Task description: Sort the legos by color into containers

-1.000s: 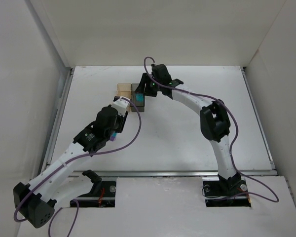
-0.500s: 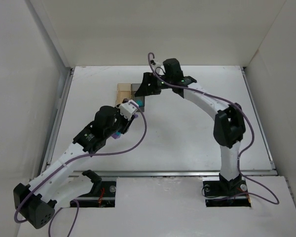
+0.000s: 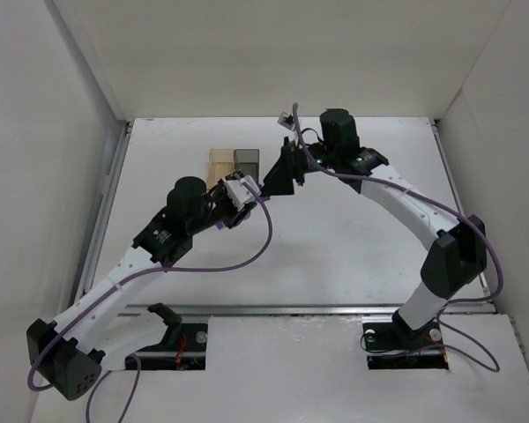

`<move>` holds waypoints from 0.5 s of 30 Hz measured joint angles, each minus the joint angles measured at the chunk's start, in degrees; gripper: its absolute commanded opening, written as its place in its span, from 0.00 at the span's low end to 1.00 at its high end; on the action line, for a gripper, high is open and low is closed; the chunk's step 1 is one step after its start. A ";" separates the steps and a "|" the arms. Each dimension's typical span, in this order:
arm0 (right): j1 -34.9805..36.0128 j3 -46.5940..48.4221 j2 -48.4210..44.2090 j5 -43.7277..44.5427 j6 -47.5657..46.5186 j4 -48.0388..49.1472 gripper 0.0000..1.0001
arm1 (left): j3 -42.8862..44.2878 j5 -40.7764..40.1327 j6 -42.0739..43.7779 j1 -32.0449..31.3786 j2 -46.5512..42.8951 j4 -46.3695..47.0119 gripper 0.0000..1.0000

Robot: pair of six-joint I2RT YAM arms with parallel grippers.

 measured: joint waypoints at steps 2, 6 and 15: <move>1.25 -0.15 0.90 0.72 0.20 -0.76 0.96 | 0.83 0.70 0.39 -0.02 0.59 0.92 0.00; 2.99 -0.13 2.84 3.39 0.39 -2.03 0.92 | 1.14 1.68 0.90 -0.15 0.79 1.57 0.00; 3.34 0.35 3.08 5.05 2.40 -2.60 0.28 | 1.14 1.07 1.29 -0.09 1.33 0.28 0.00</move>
